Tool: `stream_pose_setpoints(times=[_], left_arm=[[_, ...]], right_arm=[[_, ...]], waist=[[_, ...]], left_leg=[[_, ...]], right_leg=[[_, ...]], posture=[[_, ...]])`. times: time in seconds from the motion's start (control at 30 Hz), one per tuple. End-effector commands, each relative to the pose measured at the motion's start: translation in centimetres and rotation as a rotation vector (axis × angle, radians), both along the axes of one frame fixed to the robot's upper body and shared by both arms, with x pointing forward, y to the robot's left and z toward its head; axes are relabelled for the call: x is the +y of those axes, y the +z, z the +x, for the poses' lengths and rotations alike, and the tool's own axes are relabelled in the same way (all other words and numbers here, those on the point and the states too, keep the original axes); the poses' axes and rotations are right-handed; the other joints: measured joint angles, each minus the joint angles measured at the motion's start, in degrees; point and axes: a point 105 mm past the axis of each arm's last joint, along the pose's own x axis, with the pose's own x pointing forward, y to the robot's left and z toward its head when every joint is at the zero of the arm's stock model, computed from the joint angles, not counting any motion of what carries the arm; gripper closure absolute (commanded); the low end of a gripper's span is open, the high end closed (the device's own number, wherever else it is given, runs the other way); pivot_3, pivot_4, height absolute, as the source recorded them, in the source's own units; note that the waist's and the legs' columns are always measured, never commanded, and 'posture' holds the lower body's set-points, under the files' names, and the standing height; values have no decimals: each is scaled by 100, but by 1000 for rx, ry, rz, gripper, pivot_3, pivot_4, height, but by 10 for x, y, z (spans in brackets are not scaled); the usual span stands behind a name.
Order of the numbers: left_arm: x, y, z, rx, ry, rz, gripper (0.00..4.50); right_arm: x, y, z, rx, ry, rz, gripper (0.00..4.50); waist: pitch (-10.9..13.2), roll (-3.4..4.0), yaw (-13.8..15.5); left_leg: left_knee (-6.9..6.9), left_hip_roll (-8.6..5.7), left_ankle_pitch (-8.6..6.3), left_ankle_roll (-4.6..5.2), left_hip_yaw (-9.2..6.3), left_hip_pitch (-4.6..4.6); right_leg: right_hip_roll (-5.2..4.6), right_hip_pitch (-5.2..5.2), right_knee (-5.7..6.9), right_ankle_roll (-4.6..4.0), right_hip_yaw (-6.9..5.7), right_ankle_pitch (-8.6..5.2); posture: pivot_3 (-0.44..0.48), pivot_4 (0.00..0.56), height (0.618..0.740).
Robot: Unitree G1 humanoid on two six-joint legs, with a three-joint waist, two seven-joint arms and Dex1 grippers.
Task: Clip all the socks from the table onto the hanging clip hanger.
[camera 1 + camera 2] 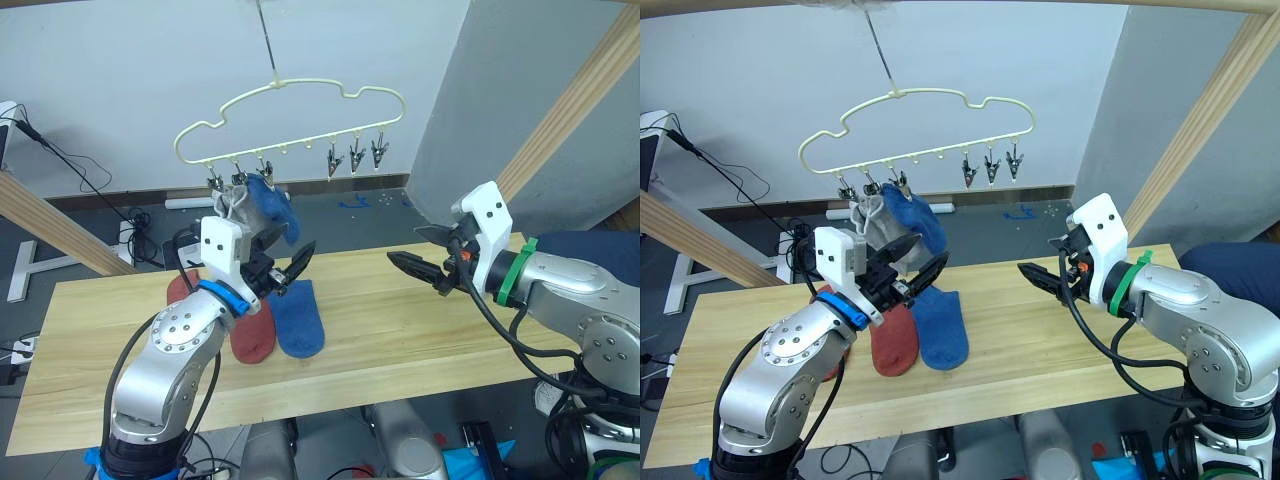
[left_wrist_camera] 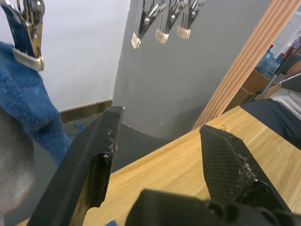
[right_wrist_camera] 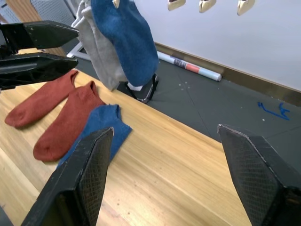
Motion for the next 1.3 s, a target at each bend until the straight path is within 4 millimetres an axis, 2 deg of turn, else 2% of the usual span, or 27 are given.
stream_pose_setpoints(times=[0.03,0.27,0.4,0.9,0.93,1.03,1.13,1.3], left_arm=[[-1,11,-2,-57,-2,-6,1543],[-1,1,-4,-49,53,-14,1543],[-4,-12,-13,-28,68,-27,1543],[11,3,-16,-79,145,-40,1543],[15,5,-17,-66,128,-66,1543],[19,10,-19,-48,98,-106,1543],[30,21,-17,-12,43,-134,1543],[34,43,-20,-4,-85,-123,1543]], right_arm=[[-4,10,-4,-51,-11,-10,797],[-8,8,-3,-34,-21,-9,797],[-7,12,-4,-24,3,-29,797],[-7,23,-2,-53,5,9,797],[-1,25,-1,-66,-1,24,797],[7,29,0,-83,-12,49,797],[24,33,5,-98,-39,89,797],[42,36,12,-115,-79,110,797]], waist=[[0,0,-2],[5,-3,1],[19,-2,-20],[54,-8,26],[54,-8,24],[54,-7,14],[55,-8,19],[55,-8,46]], left_leg=[[-1,0,0,0,2,1],[-42,0,0,0,23,25],[-58,4,0,1,32,34],[-70,4,-1,1,33,33],[-71,5,-1,1,34,33],[-71,7,0,1,35,34],[-71,9,0,1,31,33],[-72,9,0,1,27,27]], right_leg=[[0,0,-1,0,1,0],[-1,1,-12,-1,16,-3],[-1,3,-19,-10,22,-9],[-1,2,-36,-10,21,-10],[-1,2,-37,-9,21,-10],[1,0,-35,-9,21,-10],[3,-2,-34,-9,18,-10],[3,-3,-39,-9,13,-11]], posture=[[-325,340,740],[-323,359,740],[-307,366,740],[-277,362,740],[-261,345,740],[-254,340,740],[-239,333,740],[-219,328,740]])
